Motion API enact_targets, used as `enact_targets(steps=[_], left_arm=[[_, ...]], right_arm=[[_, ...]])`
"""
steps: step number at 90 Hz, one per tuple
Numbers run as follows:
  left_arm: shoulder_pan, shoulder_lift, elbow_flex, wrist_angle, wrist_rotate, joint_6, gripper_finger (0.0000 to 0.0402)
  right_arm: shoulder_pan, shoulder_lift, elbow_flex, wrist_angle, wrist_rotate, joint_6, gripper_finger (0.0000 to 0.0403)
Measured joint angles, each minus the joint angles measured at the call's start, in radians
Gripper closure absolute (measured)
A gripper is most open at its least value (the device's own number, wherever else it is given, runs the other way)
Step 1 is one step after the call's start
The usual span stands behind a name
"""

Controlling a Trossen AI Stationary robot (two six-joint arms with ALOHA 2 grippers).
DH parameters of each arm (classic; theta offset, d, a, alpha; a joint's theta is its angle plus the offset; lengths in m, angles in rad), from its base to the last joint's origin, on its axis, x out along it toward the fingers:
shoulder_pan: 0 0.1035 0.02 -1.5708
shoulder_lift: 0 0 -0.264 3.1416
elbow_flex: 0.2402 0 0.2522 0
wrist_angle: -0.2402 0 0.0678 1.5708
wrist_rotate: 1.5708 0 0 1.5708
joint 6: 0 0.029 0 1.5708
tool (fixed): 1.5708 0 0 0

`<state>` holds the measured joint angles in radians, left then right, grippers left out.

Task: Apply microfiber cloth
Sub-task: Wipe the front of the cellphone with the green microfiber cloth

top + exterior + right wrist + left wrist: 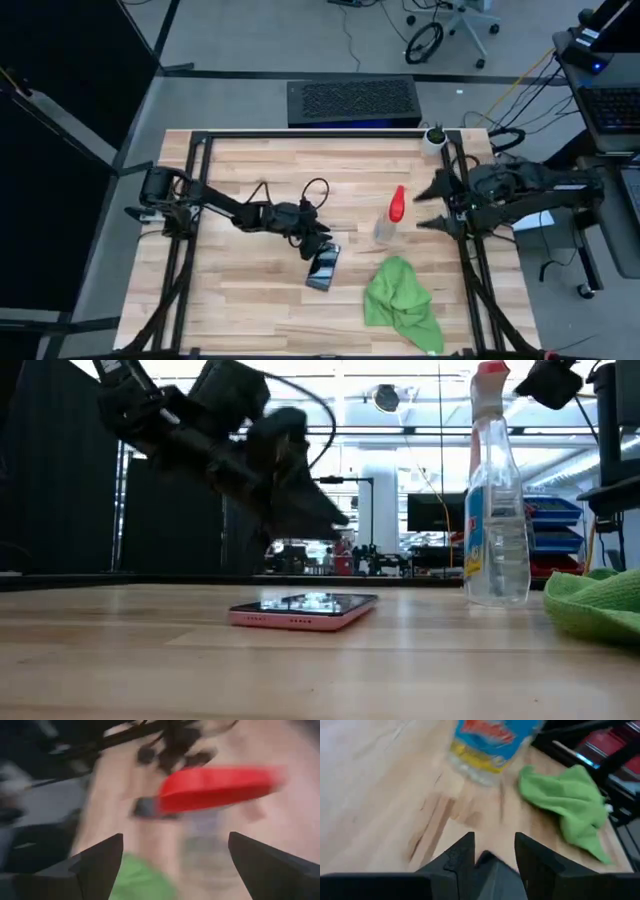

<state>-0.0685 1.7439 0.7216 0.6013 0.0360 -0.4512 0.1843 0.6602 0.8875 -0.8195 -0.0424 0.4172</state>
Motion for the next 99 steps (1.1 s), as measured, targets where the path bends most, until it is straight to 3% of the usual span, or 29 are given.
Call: enact_targets(steps=[9, 23, 43, 55, 66, 77, 99], left_arm=[[-0.009, -0.029, 0.000, -0.030, -0.034, 0.070, 0.0281], [-0.010, -0.050, 0.000, -0.038, -0.046, 0.126, 0.0281], [-0.010, -0.058, 0.000, -0.074, -0.045, 0.174, 0.0281], [-0.014, -0.058, -0.001, -0.072, -0.046, 0.176, 0.0281], [-0.029, -0.058, -0.001, -0.072, -0.045, 0.172, 0.0281], [-0.053, -0.058, 0.000, -0.075, -0.045, 0.171, 0.0281], [-0.131, -0.058, -0.001, -0.191, -0.088, 0.104, 0.0281]], right_arm=[[0.104, 0.047, 0.000, 0.017, 0.000, 0.108, 0.0062], [0.282, 0.156, 0.000, 0.069, 0.082, 0.267, 0.0062], [0.500, 0.457, 0.000, 0.060, 0.144, 0.434, 0.0062], [0.557, 0.645, 0.000, 0.072, 0.145, 0.485, 0.0062], [0.599, 0.782, 0.000, 0.206, 0.144, 0.482, 0.0062], [0.629, 0.877, 0.000, 0.348, 0.141, 0.465, 0.0062], [0.636, 1.017, 0.000, 0.371, 0.153, 0.566, 0.0062]])
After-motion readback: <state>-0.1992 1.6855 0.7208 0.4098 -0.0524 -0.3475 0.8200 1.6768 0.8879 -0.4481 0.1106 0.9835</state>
